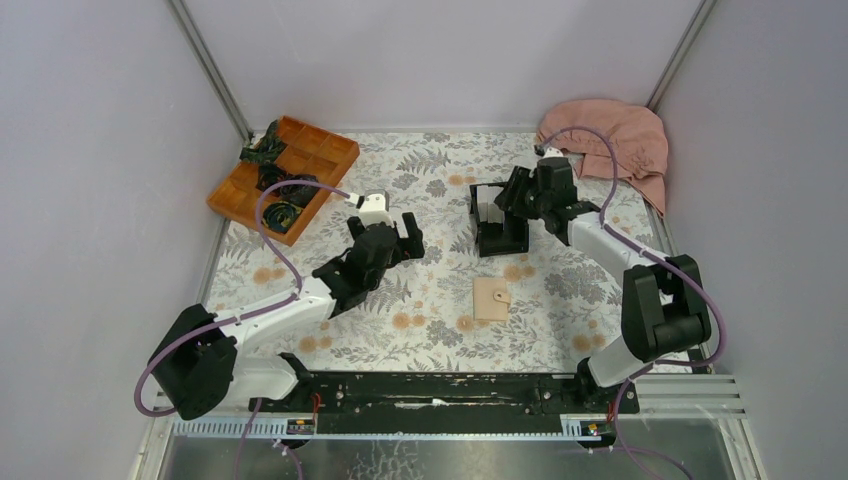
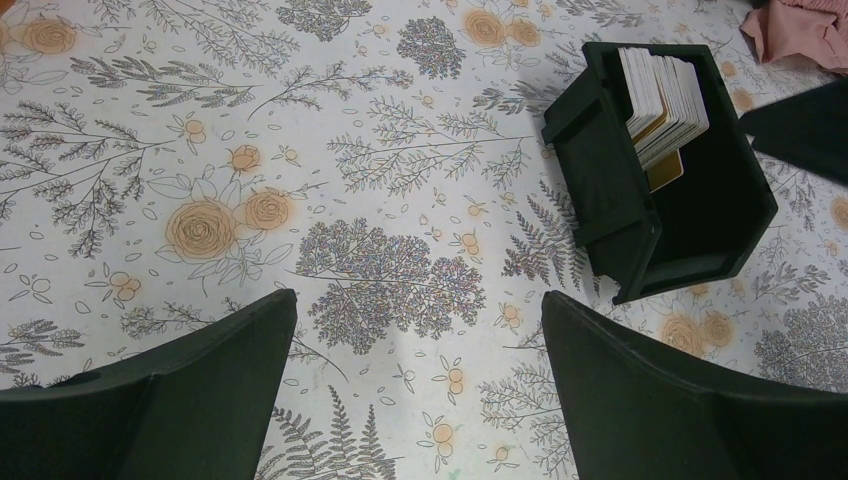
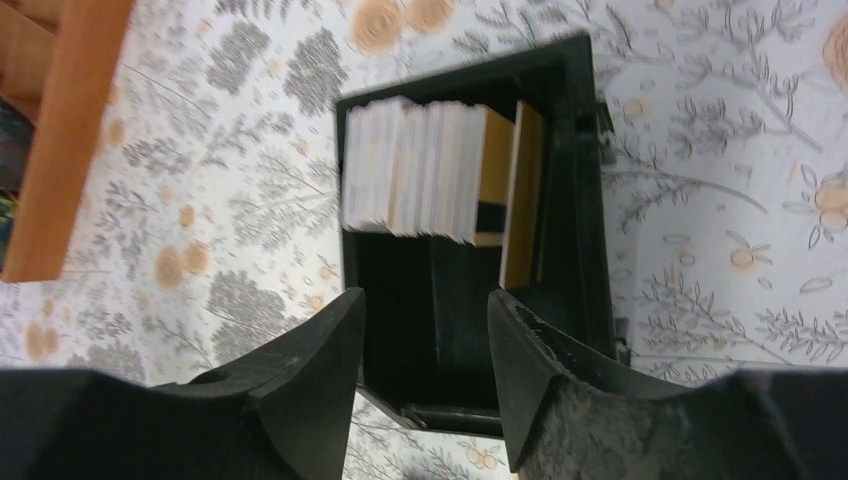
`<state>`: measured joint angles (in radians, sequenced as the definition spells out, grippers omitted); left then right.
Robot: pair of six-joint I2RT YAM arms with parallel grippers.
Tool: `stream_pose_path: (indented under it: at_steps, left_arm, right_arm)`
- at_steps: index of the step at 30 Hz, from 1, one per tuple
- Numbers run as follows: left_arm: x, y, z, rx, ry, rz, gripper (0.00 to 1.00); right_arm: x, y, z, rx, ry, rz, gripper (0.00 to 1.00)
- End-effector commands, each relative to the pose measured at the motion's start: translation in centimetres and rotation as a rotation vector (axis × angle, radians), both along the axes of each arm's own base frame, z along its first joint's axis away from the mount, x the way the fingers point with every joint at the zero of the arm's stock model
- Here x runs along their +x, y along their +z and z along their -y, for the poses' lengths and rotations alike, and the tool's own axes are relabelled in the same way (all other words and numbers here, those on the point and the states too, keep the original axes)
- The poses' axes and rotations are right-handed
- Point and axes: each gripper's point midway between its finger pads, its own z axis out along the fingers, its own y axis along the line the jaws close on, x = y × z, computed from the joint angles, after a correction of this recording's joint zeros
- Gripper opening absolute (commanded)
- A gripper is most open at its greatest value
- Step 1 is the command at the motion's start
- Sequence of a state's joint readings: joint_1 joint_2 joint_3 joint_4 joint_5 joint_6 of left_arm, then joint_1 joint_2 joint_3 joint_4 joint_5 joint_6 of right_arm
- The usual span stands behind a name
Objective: Put the credit cards into the card holder
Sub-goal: Pick up the credit card from the storage box.
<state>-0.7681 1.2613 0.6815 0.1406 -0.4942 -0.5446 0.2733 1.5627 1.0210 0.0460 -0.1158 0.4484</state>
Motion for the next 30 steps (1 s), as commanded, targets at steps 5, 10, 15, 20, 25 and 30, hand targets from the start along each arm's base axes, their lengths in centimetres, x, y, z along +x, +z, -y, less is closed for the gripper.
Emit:
stream_pose_path:
  at_steps: [5,10,15,20,25,30]
  left_arm:
    - [0.2,0.7,0.3,0.0,-0.007,0.038,1.0]
    - [0.2,0.4,0.3,-0.011,-0.005,0.033,1.0]
    - [0.1,0.0,0.3,-0.01,-0.005,0.027,1.0]
    - [0.2,-0.2,0.3,-0.01,-0.003,0.028,1.0]
    - [0.2,-0.6,0.3,-0.009,-0.002,0.025,1.0]
    - [0.3,-1.0,0.4,-0.005,-0.003,0.021,1.0]
  right_arm:
    - [-1.4,-3.2,0.8,-0.098,0.014,0.012,0.59]
    - [-1.5,-4.2,0.7,-0.173,0.027,0.004,0.58]
    - [-0.9,-4.8,0.9,-0.24,0.009,0.0,0.55]
    - [-0.1,-5.4,1.5,-0.31,-0.016,0.003,0.46]
    - [0.6,-5.9,1.6,-0.345,-0.026,0.018,0.42]
    - [1.4,-6.1,1.4,-0.368,-0.021,0.023,0.41]
